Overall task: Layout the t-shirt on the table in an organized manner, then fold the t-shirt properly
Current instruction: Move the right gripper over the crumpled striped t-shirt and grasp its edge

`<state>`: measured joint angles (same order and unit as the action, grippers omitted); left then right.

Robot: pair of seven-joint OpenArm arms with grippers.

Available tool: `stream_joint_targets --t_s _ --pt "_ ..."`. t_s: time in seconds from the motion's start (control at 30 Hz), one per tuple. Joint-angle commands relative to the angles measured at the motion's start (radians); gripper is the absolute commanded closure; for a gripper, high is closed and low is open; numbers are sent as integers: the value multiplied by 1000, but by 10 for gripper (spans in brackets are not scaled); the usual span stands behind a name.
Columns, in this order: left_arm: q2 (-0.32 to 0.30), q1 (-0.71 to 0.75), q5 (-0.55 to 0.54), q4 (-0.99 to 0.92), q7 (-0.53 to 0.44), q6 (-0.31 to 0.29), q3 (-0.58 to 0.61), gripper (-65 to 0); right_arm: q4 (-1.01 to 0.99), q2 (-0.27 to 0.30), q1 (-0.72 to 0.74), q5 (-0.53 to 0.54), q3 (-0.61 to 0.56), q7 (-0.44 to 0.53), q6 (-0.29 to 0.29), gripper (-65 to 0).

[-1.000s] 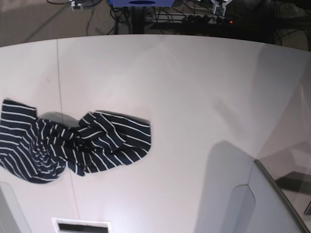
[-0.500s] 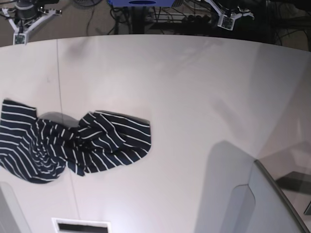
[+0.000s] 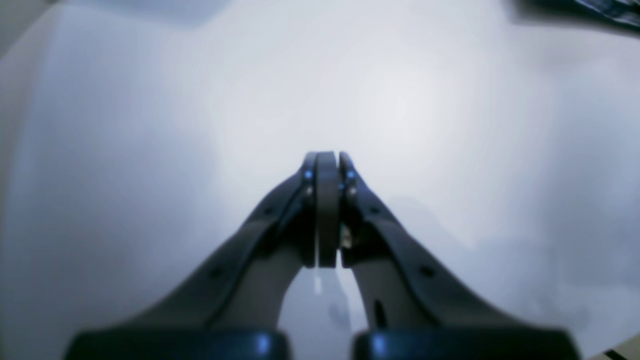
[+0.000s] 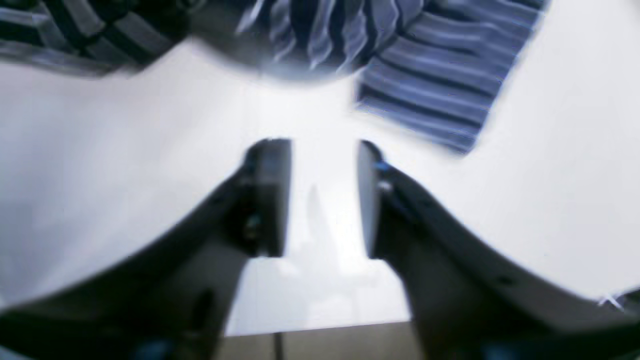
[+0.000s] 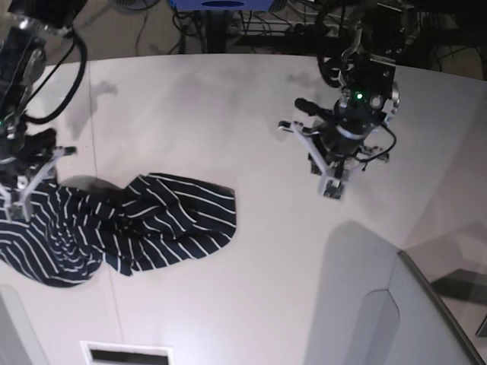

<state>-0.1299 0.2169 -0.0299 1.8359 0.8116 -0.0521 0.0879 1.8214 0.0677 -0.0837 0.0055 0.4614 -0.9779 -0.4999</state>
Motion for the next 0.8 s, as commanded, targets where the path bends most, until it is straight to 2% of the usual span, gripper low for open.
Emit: stream_joint_targets --t_s 0.0,0.07,0.13,0.2,0.33,0.5,0.53,0.6,0.67,0.7,0.77 --pt "3 -27 2 20 -5 2 6 0 -33 34 32 -9 30 -16 -29 -312" --pt "19 -58 2 2 -10 2 19 0 -154 88 91 -8 66 -2 -85 -438" --pt "31 -73 2 -35 -11 2 20 0 -292 140 138 -5 113 64 -101 -516" --pt "42 -92 2 -95 -42 2 20 0 -475 183 206 -5 164 159 -102 -522" --pt "37 -96 2 -222 -165 1 13 0 -823 260 341 -5 241 317 -102 -522" --pt "34 -96 2 -272 -183 1 10 0 -1104 340 468 -6 291 457 -101 -522" --pt "32 -95 2 -272 -183 1 10 -35 -1149 352 488 -6 291 480 -101 -522" --pt "31 -93 2 -270 -182 1 10 -161 -1216 364 514 -5 293 512 -89 -522" --pt "14 -92 2 -270 -182 1 16 -255 -1241 370 516 -5 293 557 -36 -522" --pt "13 -92 2 -270 -182 1 17 -286 -1241 369 514 -5 293 584 -3 -522" --pt "13 -84 2 -270 -182 1 11 -299 -1244 369 510 -5 293 610 45 -522"
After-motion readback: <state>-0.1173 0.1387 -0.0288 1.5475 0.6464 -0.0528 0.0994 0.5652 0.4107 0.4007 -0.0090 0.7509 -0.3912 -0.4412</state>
